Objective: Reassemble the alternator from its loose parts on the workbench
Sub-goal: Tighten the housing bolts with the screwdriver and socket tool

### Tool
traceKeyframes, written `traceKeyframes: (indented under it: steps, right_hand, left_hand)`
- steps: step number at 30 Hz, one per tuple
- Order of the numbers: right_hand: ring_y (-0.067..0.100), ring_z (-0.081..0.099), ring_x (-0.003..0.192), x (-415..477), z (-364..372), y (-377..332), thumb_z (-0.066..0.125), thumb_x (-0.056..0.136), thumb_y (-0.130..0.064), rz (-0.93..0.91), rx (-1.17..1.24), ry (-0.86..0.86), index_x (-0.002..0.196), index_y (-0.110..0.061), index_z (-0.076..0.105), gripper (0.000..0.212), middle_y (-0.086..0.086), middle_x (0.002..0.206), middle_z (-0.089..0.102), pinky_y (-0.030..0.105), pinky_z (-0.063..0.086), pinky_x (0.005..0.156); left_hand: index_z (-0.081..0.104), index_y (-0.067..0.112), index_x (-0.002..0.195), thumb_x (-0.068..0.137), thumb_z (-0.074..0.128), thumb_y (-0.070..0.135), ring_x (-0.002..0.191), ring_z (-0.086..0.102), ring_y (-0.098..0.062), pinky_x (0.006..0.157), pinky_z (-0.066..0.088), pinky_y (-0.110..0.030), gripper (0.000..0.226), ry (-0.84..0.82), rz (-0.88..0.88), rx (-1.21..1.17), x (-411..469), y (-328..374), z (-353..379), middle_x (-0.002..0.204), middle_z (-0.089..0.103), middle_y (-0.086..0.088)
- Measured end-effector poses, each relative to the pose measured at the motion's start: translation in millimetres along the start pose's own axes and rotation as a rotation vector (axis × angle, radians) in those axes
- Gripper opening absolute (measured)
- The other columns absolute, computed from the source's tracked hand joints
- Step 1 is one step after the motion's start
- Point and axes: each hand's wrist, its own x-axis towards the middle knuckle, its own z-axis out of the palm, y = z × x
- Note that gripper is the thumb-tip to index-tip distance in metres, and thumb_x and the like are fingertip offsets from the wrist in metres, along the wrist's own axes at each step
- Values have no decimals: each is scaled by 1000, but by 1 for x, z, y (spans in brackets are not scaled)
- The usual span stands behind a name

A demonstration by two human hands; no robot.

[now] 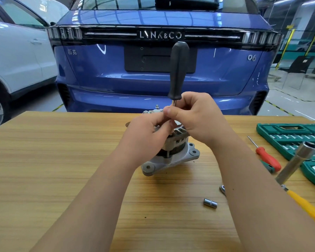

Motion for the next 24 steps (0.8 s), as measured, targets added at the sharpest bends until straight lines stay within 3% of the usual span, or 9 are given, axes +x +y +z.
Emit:
traceKeyframes:
  steps: [3, 6, 9, 12, 15, 17, 21, 24]
  right_hand:
    - [5, 59, 60, 0, 2, 0, 73, 82, -35, 43, -38, 7, 80, -13, 64, 24, -15, 64, 62, 23, 54, 54]
    - [8, 64, 70, -2, -5, -2, 65, 89, -31, -14, 4, -92, 88, -27, 68, 5, -11, 77, 67, 24, 54, 62]
    - [5, 59, 60, -1, 2, -1, 69, 88, -26, -34, 10, 9, 79, -19, 66, 11, -9, 66, 64, 19, 50, 57]
    - [1, 53, 54, 1, 11, -1, 75, 82, -32, 24, 15, 123, 75, -10, 60, 28, -13, 57, 56, 17, 46, 49]
    - [10, 64, 71, -1, 1, -1, 68, 87, -36, 31, -5, -33, 88, -21, 66, 15, -8, 77, 67, 29, 57, 64]
    - [15, 67, 78, -2, -3, -1, 63, 91, -29, -4, 13, -85, 91, -26, 68, 6, -4, 84, 70, 32, 58, 71]
    - [13, 65, 69, -1, 4, -1, 71, 86, -27, 25, 11, 37, 82, -14, 67, 14, 0, 73, 68, 26, 56, 61]
    - [9, 64, 68, 0, 2, -1, 71, 86, -33, 68, -16, -5, 85, -19, 66, 15, -8, 71, 66, 22, 55, 58]
  left_hand:
    - [66, 29, 97, 86, 63, 41, 81, 61, -1, 70, 54, -26, 17, 104, -1, 9, 0, 3, 4, 81, 66, 15]
    - [66, 32, 100, 93, 60, 32, 83, 61, -1, 72, 53, -27, 9, 40, 2, 28, 0, 1, 1, 85, 67, 15]
    - [64, 32, 103, 96, 54, 28, 83, 61, -4, 70, 54, -27, 13, -40, 10, -24, 0, -1, -3, 86, 67, 13]
    - [61, 30, 94, 87, 63, 37, 79, 59, -3, 65, 49, -20, 10, 88, -5, -32, 0, 0, 1, 81, 64, 13]
    - [64, 28, 91, 87, 68, 34, 76, 60, -1, 61, 46, -14, 8, 153, 3, 3, 1, 1, 5, 75, 64, 15]
    - [64, 26, 92, 90, 65, 31, 78, 61, 0, 63, 49, -15, 6, 131, 33, 17, 1, 0, 5, 77, 64, 15]
    - [64, 25, 99, 93, 59, 32, 72, 60, -7, 62, 50, -31, 11, 49, 55, 32, 1, -2, 2, 86, 66, 13]
    - [65, 27, 95, 86, 65, 39, 76, 60, -1, 64, 48, -23, 15, 105, 41, 29, 1, 0, 4, 82, 66, 16]
